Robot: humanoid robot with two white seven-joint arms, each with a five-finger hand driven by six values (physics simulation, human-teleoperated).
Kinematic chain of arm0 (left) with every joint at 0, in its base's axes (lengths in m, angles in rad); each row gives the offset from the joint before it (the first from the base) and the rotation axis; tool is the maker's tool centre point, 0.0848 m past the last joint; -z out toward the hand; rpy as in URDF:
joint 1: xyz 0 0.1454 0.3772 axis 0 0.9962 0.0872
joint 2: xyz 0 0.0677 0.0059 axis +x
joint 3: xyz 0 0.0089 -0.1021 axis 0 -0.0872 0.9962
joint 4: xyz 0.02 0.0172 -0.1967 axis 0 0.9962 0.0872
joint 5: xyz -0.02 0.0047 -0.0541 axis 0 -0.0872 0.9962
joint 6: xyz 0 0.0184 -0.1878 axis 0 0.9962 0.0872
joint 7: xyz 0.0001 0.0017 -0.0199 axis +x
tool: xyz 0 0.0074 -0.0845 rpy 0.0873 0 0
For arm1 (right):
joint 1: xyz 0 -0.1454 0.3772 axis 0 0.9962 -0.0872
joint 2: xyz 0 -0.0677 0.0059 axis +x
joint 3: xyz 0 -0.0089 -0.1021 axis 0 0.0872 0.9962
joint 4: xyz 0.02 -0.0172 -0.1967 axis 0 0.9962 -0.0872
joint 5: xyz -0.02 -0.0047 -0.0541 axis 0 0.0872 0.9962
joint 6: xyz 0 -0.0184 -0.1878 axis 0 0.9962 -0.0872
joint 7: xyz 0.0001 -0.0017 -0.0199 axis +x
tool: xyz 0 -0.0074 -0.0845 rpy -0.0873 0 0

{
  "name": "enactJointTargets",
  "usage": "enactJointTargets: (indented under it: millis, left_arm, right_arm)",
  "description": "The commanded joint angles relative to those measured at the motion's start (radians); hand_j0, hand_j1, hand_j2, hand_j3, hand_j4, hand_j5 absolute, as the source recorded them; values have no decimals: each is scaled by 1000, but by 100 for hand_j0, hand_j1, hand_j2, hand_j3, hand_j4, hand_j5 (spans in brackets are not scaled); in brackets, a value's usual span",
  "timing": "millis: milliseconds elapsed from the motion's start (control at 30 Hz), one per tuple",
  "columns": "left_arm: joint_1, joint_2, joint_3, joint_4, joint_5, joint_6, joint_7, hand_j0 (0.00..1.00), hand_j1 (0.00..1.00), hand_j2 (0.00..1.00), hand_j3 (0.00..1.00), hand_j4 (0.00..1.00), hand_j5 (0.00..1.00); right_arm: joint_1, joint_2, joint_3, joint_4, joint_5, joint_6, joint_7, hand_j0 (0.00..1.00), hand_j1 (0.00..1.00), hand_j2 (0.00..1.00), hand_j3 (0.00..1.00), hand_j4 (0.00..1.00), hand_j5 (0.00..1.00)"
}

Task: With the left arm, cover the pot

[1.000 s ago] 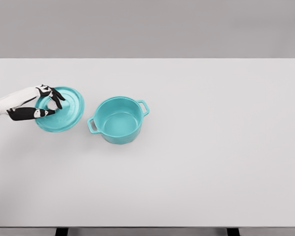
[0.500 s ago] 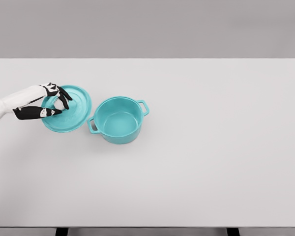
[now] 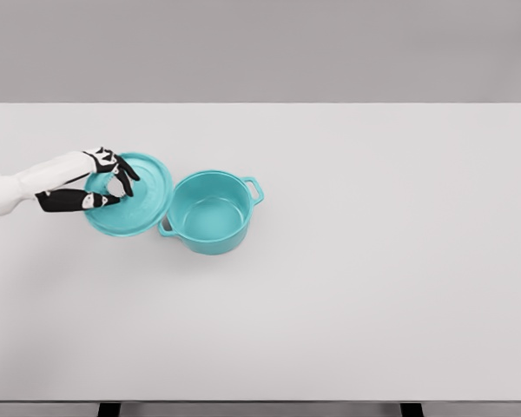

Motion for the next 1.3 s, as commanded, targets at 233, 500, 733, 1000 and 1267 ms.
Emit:
enactJointTargets:
  millis: [233, 500, 733, 1000, 1267]
  left_arm:
    - [-20, -25, -28, 0, -14, 2, 2, 45, 45, 45, 45, 45, 45]
    - [-31, -52, -34, 1, -30, 44, 2, 45, 45, 45, 45, 45, 45]
    - [-34, -68, -34, 1, -51, 61, 2, 45, 45, 45, 45, 45, 45]
    - [-75, -112, -89, 10, -60, 75, 3, 45, 45, 45, 45, 45, 45]
    - [-77, -126, -88, 3, -62, 79, 5, 45, 45, 45, 45, 45, 45]
  right_arm:
    - [0, 0, 0, 0, 1, 0, 0, 100, 100, 100, 100, 100, 100]
    - [0, 0, 0, 0, 1, 0, 0, 100, 100, 100, 100, 100, 100]
    - [0, 0, 0, 0, 1, 0, 0, 100, 100, 100, 100, 100, 100]
    - [0, 0, 0, 0, 1, 0, 0, 100, 100, 100, 100, 100, 100]
    - [0, 0, 0, 0, 1, 0, 0, 100, 100, 100, 100, 100, 100]
